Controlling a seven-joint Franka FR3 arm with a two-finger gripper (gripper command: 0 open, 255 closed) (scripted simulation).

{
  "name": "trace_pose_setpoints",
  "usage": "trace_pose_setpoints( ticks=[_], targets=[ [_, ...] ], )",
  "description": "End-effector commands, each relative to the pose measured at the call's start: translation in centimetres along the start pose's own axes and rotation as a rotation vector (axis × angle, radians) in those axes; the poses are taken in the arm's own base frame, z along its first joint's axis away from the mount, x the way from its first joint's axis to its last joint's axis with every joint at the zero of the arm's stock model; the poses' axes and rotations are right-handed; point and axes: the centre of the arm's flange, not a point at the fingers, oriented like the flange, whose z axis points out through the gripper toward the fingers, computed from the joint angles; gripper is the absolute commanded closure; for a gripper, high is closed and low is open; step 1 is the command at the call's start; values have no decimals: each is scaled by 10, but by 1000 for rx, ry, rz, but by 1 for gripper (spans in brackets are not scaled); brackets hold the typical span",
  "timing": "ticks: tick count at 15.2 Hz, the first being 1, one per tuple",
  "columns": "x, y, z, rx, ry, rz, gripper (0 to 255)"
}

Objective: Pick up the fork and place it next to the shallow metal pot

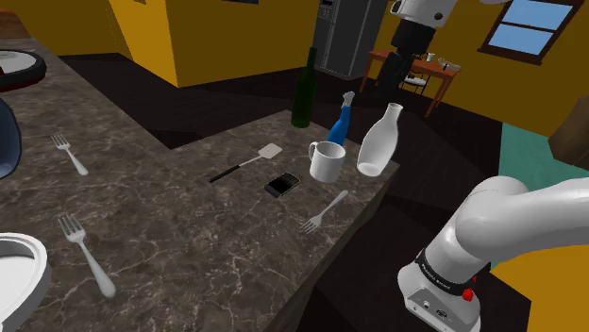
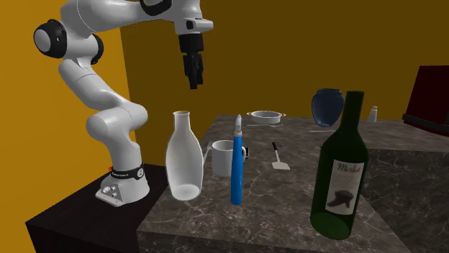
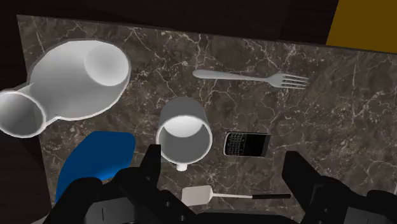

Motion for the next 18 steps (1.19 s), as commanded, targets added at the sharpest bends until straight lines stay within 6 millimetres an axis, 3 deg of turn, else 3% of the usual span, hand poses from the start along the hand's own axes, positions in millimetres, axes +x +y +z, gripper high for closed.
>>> trace_pose_setpoints(
  ticks=[1, 10, 18],
  targets=[
    [0, 0, 0, 0, 0, 0, 0],
    [26, -55, 103, 9, -36, -486, 0],
    [21, -110, 194, 17, -68, -918, 0]
  ],
)
